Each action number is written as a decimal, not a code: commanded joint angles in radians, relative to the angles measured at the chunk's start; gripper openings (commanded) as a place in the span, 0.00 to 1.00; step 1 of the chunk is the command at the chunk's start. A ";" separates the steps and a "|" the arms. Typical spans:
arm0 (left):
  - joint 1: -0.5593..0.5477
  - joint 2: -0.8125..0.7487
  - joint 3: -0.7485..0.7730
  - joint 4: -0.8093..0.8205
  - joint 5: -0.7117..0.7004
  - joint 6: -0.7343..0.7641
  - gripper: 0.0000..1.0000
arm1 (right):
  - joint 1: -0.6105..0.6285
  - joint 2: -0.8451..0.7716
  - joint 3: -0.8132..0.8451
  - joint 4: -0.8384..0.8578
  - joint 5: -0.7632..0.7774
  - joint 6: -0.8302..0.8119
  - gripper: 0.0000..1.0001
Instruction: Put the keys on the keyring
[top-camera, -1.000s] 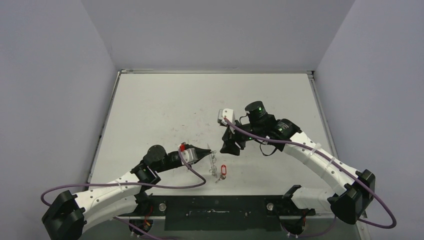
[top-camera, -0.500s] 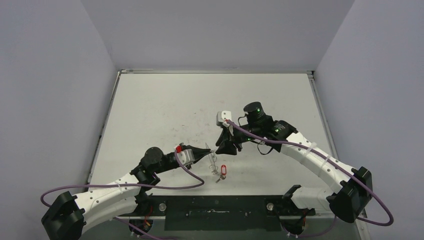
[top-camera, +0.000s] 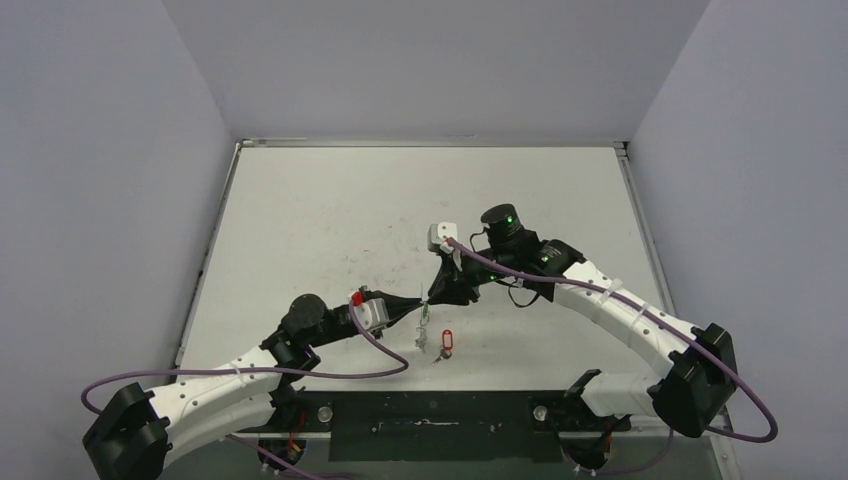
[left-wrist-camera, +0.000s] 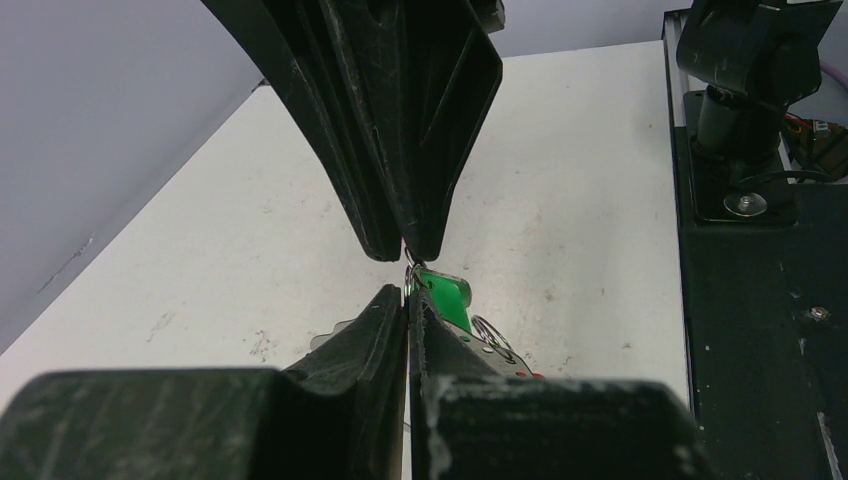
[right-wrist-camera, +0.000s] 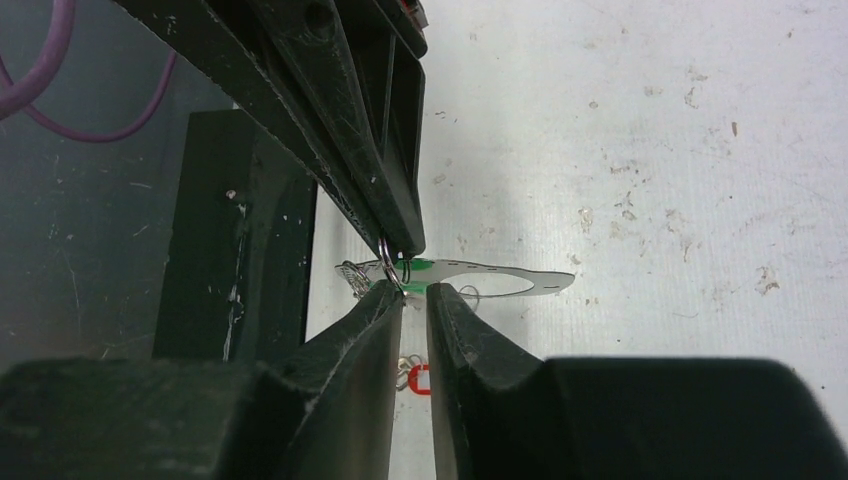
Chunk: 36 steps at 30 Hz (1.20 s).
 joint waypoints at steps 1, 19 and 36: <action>-0.003 -0.015 0.024 0.078 0.011 -0.002 0.00 | -0.005 0.016 0.010 0.007 -0.023 -0.031 0.16; -0.002 -0.036 0.026 0.062 0.008 0.004 0.00 | -0.006 -0.006 -0.026 -0.014 0.008 -0.055 0.00; -0.002 -0.031 0.023 0.070 0.007 0.001 0.00 | 0.009 -0.010 -0.107 0.193 0.022 0.080 0.00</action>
